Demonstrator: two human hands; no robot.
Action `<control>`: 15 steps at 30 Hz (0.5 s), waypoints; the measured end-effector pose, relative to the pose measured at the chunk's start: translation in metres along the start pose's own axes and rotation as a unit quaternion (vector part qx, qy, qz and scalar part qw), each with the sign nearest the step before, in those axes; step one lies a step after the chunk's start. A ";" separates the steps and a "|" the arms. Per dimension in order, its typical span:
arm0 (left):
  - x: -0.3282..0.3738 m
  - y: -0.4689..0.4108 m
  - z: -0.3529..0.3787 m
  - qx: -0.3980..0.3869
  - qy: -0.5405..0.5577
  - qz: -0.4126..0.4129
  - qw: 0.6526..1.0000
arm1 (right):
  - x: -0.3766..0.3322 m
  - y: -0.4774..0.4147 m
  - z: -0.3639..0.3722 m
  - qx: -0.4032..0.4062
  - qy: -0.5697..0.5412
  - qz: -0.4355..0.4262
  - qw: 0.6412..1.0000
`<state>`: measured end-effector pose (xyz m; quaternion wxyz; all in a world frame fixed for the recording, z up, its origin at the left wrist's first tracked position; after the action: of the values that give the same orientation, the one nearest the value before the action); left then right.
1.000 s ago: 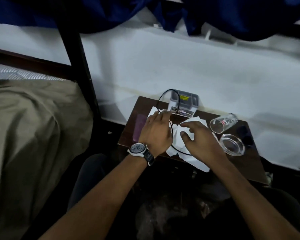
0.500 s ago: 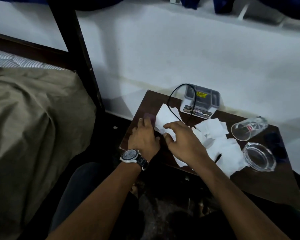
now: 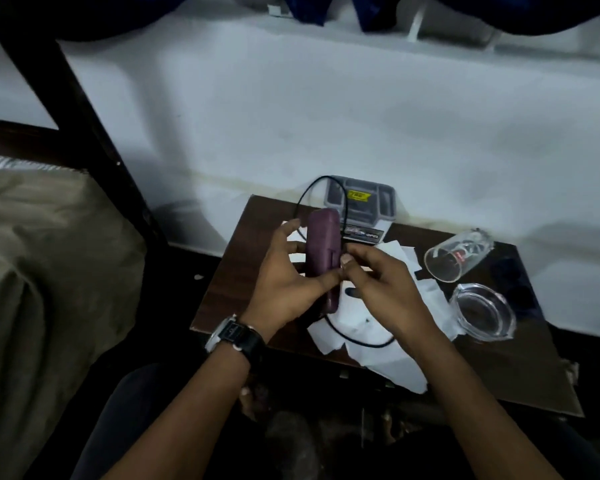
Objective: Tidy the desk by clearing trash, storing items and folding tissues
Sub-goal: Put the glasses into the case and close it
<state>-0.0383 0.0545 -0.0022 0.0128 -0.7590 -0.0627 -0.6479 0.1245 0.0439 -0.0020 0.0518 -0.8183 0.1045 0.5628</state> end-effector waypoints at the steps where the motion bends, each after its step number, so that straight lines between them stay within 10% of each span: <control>1: 0.003 0.000 0.008 -0.011 0.030 -0.018 0.999 | -0.002 0.001 -0.007 -0.001 -0.029 0.021 0.999; 8: 0.016 0.004 0.073 -0.083 0.094 -0.009 0.992 | -0.003 -0.001 -0.060 0.014 -0.138 0.071 0.988; 15: 0.028 -0.004 0.089 -0.084 0.229 -0.142 0.959 | 0.003 -0.012 -0.088 0.039 0.067 -0.108 0.991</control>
<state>0.0532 0.0701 0.0109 -0.1291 -0.5719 -0.1099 -0.8026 0.2084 0.0374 0.0261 0.1371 -0.8581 0.0412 0.4931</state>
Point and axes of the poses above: each hand's wrist, its own y-axis away from the middle knuckle, its own z-axis out of the palm, x = y × z, the point moved 1 cm from there along -y, towards the middle knuckle, and after that the axes turned 9 degrees about x, right-handed, at the moved point
